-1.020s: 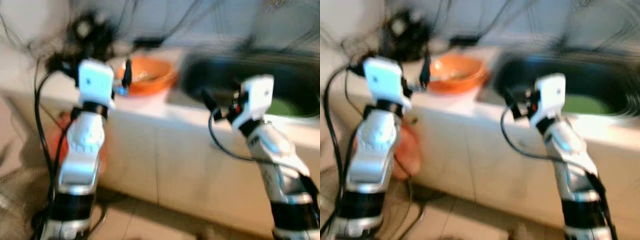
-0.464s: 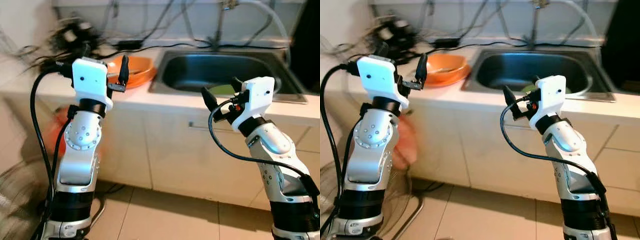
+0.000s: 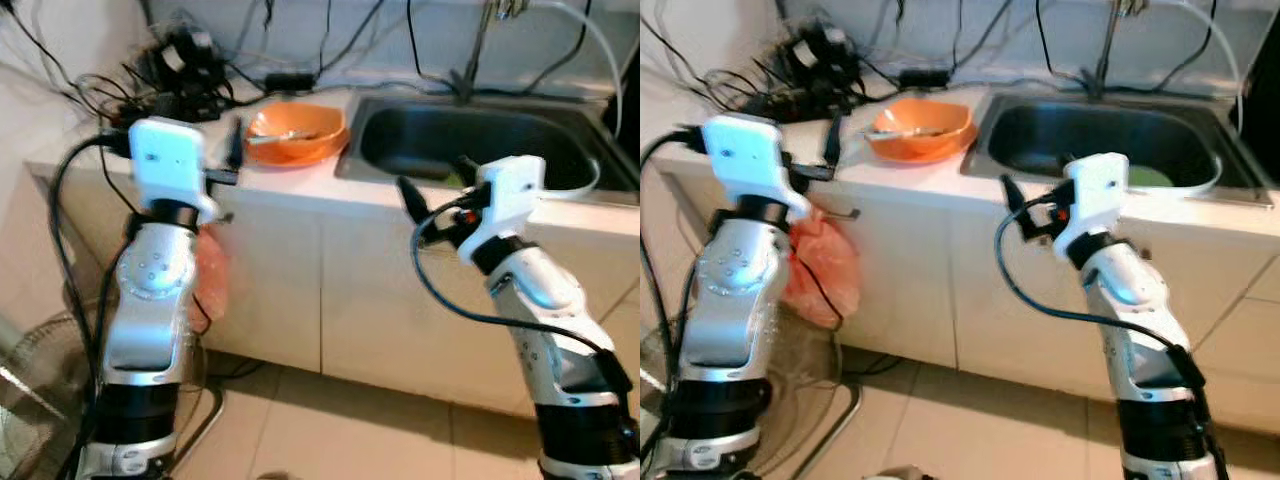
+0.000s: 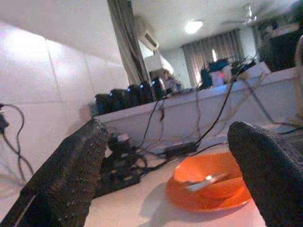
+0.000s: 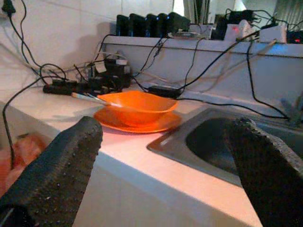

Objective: Kitchen organization

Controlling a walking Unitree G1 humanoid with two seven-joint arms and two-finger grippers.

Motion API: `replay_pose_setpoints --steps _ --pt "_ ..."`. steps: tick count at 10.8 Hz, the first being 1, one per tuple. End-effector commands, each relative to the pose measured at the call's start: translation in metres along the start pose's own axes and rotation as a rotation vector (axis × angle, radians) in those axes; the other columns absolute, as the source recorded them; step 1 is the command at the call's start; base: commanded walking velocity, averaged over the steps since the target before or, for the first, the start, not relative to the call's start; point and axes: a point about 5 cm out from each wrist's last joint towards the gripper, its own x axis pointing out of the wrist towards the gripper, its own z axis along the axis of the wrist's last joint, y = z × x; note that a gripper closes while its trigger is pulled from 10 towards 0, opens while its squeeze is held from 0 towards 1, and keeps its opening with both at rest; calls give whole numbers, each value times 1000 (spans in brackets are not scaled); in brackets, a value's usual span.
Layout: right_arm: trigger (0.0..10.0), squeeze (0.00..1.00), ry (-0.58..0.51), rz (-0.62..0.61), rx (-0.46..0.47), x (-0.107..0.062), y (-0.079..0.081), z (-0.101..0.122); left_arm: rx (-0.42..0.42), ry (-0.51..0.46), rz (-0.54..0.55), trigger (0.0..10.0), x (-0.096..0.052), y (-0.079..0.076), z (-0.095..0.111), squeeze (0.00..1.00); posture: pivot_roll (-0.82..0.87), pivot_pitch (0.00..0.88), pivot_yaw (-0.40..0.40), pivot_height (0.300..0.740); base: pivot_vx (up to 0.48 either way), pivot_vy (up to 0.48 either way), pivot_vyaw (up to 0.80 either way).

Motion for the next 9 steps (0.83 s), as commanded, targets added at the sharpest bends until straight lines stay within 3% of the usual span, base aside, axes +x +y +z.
replay_pose_setpoints --steps 1,3,5,7,9 --pt "10000 0 -11 -14 -7 0 -2 4 6 -2 -13 10000 3 -3 2 0 84 5 79 740 368 0 0" --pt "10000 0 -16 -16 -5 0 -1 4 8 -4 -25 10000 4 -5 3 0 85 3 83 740 480 0 0" --pt "10000 0 -17 -19 -1 0 0 4 -3 -20 -45 10000 2 -9 5 0 84 3 85 740 0 0 -225" --pt "10000 0 -22 -17 0 -1 0 4 -5 -20 -52 10000 2 -10 6 0 83 5 85 740 0 0 -800" --pt "10000 0 -24 -21 -3 -1 0 4 -11 -15 -32 10000 3 -7 6 0 83 7 89 740 0 0 0"
